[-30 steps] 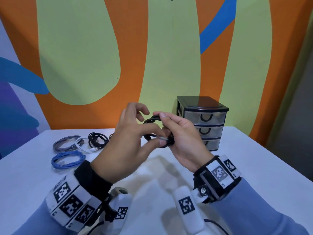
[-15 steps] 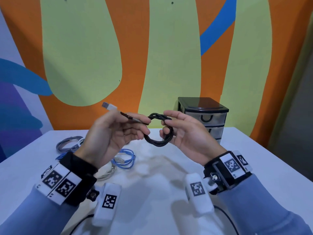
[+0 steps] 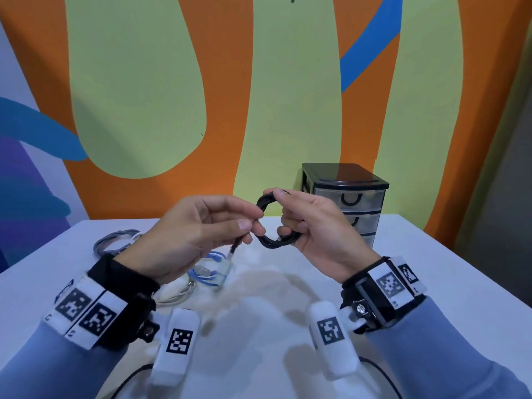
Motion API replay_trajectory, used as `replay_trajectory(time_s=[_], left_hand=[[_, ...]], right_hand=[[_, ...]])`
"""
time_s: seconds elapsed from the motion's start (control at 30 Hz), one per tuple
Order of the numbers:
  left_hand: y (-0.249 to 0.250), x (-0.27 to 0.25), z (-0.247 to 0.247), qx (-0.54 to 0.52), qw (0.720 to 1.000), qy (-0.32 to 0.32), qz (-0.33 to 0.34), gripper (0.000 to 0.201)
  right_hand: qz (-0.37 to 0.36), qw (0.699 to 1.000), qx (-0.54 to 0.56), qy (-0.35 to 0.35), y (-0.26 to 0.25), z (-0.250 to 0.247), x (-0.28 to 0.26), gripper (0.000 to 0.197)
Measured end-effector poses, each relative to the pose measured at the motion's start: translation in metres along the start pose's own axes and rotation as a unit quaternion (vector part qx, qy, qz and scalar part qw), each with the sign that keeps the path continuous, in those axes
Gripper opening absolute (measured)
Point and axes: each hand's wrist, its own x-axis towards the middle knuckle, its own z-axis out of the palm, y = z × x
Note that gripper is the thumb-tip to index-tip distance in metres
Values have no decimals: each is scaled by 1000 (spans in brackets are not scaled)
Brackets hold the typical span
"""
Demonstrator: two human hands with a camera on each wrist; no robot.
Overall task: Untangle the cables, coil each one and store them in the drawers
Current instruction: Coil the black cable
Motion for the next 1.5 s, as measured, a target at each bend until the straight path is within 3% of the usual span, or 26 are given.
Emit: replay_trajectory(time_s=[0.1, 0.2, 0.27, 0.33, 0.4, 0.47, 0.57, 0.67, 0.73, 0.87, 0.97, 1.13, 1.3, 1.4, 1.5], left_hand=[[4, -1, 2, 75, 996, 11, 43, 38], [4, -1, 4, 200, 974, 71, 82, 30], [-2, 0, 3, 337, 923, 122, 138, 23], [-6, 2, 3, 461, 855, 144, 189, 15], [-10, 4, 5, 508, 822, 158, 205, 8], [-11, 5, 9, 480, 838, 186, 179, 7], [-9, 4, 16, 402, 885, 206, 108, 17], [-6, 4, 24, 210, 954, 209, 47, 19], [-3, 4, 29, 71, 981, 180, 13, 30], [-3, 4, 30, -12, 983, 181, 15, 41], [-6, 4, 34, -23, 983, 181, -1, 35], [-8, 4, 38, -132, 977, 165, -28, 32], [-4, 5, 41, -226, 965, 127, -47, 34], [-1, 5, 39, -180, 977, 105, -35, 29], [-4, 6, 34, -28, 992, 126, -6, 37]], right_hand=[[-19, 1000, 7, 12, 0, 2, -1, 31], [-37, 999, 22, 23, 1, 6, -1, 29], [-43, 998, 31, 29, 3, 8, -1, 29], [-40, 998, 37, 36, 4, 10, -1, 29], [-34, 997, 51, 38, 7, 11, 0, 29], [-31, 995, 82, 37, 9, 12, 0, 29], [-34, 989, 139, 35, 12, 17, 0, 27], [-40, 986, 159, 39, 17, 22, 1, 28], [-41, 987, 151, 47, 20, 23, 2, 29], [-34, 993, 95, 66, 24, 21, 2, 27], [-31, 996, 45, 76, 24, 20, -1, 25], [-26, 995, -25, 92, 25, 19, 1, 30], [10, 996, 32, 78, 26, 18, 5, 28], [21, 993, 108, 45, 21, 13, 7, 26], [18, 992, 124, 28, 19, 13, 7, 28]])
